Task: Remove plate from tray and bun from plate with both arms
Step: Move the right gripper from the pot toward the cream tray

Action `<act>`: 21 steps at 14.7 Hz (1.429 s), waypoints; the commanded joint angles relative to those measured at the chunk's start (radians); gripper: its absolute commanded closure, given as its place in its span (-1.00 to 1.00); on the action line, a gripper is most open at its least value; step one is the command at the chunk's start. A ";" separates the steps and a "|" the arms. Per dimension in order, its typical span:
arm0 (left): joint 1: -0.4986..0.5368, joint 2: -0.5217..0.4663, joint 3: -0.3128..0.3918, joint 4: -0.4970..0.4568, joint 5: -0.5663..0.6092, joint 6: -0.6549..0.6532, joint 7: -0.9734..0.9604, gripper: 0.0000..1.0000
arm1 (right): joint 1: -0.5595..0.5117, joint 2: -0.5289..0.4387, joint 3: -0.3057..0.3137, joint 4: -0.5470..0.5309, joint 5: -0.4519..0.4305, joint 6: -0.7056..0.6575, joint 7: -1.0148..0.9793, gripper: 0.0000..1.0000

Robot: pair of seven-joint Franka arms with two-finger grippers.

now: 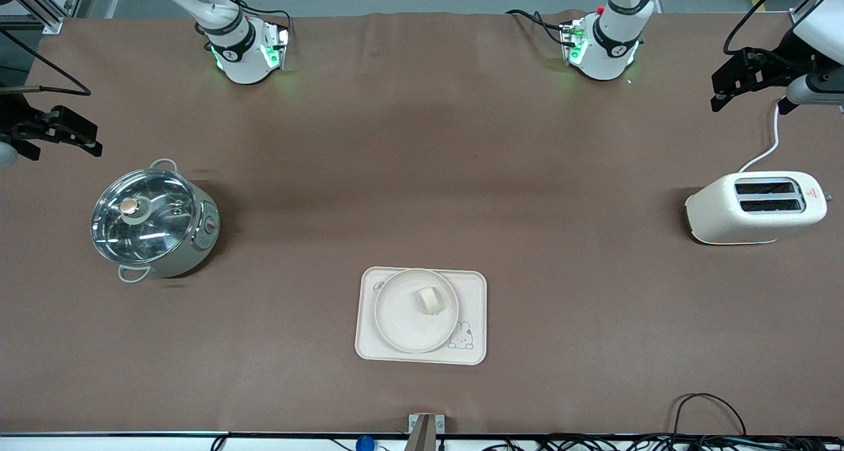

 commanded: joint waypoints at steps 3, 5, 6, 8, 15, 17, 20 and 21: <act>0.001 -0.009 0.002 0.013 -0.003 -0.019 0.003 -1.00 | 0.005 -0.027 -0.003 -0.026 0.010 0.001 -0.003 -1.00; 0.004 -0.001 0.003 0.015 -0.002 -0.018 0.008 -1.00 | 0.007 -0.029 -0.003 -0.026 0.010 0.001 -0.003 -1.00; 0.004 0.002 0.005 0.022 0.000 -0.018 0.013 -1.00 | 0.007 -0.027 -0.003 -0.027 0.010 0.003 -0.003 -1.00; 0.006 0.003 0.006 0.033 0.000 -0.018 0.014 -1.00 | 0.009 -0.027 -0.003 -0.027 0.012 0.004 -0.003 -1.00; 0.004 0.028 0.006 0.033 -0.003 -0.018 0.019 -1.00 | 0.009 -0.023 -0.004 -0.052 0.093 0.009 0.004 -1.00; 0.003 0.028 0.006 0.034 0.000 -0.018 0.014 -1.00 | 0.013 -0.017 -0.004 -0.061 0.121 0.016 0.009 -1.00; 0.001 0.028 0.006 0.034 -0.003 -0.018 0.003 -1.00 | 0.045 -0.010 -0.004 -0.111 0.190 0.090 0.128 -1.00; 0.001 0.028 0.006 0.034 0.000 -0.018 0.002 -1.00 | 0.067 -0.007 -0.004 -0.130 0.190 0.128 0.163 -1.00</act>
